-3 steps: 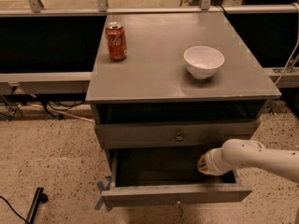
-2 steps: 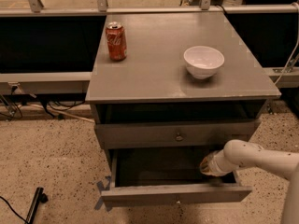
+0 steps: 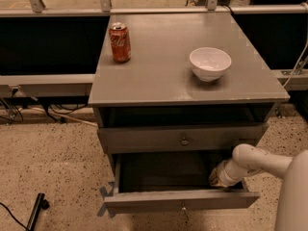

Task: Open middle drawer

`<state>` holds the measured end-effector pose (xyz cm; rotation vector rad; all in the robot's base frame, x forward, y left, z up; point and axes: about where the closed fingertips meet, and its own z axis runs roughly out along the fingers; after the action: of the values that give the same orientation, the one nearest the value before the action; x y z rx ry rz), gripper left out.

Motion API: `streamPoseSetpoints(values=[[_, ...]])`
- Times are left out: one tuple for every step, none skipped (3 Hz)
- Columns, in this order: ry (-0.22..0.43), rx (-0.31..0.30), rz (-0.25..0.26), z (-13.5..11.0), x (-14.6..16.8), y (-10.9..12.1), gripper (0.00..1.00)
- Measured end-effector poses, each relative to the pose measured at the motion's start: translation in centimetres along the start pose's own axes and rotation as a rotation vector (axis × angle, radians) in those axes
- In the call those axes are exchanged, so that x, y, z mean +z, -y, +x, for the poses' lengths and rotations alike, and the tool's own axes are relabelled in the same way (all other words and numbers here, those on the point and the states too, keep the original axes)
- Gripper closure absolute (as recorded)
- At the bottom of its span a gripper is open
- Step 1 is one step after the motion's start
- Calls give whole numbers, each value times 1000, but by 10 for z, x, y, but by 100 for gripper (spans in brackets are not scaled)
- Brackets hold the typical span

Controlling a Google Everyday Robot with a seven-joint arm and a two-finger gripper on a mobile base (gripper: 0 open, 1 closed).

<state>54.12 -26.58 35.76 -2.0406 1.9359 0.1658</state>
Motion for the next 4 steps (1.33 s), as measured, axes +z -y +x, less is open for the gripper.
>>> streamPoseSetpoints(values=[[1,-14,-97,-11,-6,-23,100],[-15,-35,-201,-25,-19,-56,100],[6,-19,-241,-33,-35,-87,100],[112,-2,-174,-46,-48,-109,100]])
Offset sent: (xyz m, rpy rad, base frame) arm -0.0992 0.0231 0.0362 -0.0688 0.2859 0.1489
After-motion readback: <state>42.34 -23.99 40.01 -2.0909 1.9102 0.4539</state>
